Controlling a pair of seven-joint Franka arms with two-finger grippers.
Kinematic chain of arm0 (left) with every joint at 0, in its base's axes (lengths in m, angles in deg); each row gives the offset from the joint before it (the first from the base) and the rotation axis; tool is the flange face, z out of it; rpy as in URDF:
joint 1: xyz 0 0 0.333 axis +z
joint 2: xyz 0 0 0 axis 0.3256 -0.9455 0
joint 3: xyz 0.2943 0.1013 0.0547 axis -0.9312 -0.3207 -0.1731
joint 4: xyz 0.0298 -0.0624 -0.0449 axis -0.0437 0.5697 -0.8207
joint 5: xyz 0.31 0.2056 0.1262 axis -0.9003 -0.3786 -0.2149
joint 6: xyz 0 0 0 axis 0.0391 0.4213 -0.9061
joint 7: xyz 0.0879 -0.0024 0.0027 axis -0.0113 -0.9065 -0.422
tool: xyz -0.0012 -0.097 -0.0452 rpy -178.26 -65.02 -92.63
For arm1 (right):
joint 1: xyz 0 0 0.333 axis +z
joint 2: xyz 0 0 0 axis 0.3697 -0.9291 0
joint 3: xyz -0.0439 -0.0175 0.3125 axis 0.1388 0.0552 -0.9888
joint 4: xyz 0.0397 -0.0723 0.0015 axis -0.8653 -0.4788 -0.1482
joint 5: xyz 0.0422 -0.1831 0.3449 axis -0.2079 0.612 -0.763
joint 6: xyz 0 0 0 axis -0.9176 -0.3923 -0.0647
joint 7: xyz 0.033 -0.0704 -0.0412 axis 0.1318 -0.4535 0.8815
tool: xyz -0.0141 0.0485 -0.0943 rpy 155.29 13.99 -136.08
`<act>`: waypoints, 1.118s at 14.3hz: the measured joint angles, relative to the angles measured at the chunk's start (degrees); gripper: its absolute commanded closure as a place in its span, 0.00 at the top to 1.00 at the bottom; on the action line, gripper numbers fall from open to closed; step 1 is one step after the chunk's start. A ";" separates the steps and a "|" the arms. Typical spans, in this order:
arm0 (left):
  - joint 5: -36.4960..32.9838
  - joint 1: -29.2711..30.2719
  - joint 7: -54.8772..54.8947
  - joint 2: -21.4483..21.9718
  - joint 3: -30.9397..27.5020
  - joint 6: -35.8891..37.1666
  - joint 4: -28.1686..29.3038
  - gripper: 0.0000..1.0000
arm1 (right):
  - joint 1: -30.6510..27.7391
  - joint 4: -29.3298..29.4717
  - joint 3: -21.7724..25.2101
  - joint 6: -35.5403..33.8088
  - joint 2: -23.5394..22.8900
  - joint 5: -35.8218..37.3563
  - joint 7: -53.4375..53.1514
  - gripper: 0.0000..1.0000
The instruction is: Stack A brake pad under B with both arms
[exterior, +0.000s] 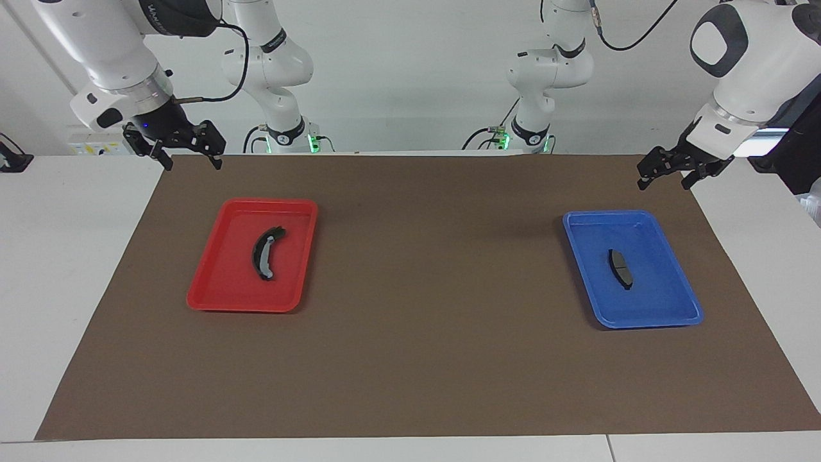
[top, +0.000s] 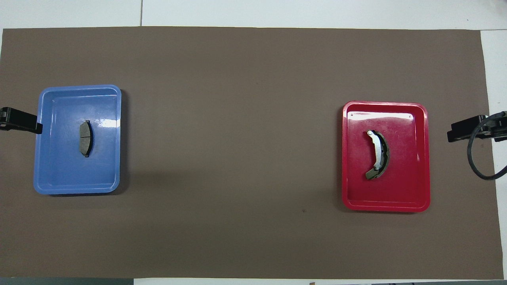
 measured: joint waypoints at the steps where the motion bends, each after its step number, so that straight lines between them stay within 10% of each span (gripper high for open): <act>1: -0.02 0.01 -0.02 0.00 -0.01 0.00 0.00 1.00 | 0.00 0.00 0.00 0.00 0.00 0.00 0.00 1.00; 8: -0.09 0.01 -0.02 0.11 -0.01 -3.72 1.30 0.97 | 0.00 0.00 0.00 0.00 0.00 0.00 0.00 1.00; 16: -0.22 0.11 1.53 0.15 -0.03 -22.36 16.06 0.90 | 0.00 0.00 0.00 0.00 0.00 0.00 0.00 1.00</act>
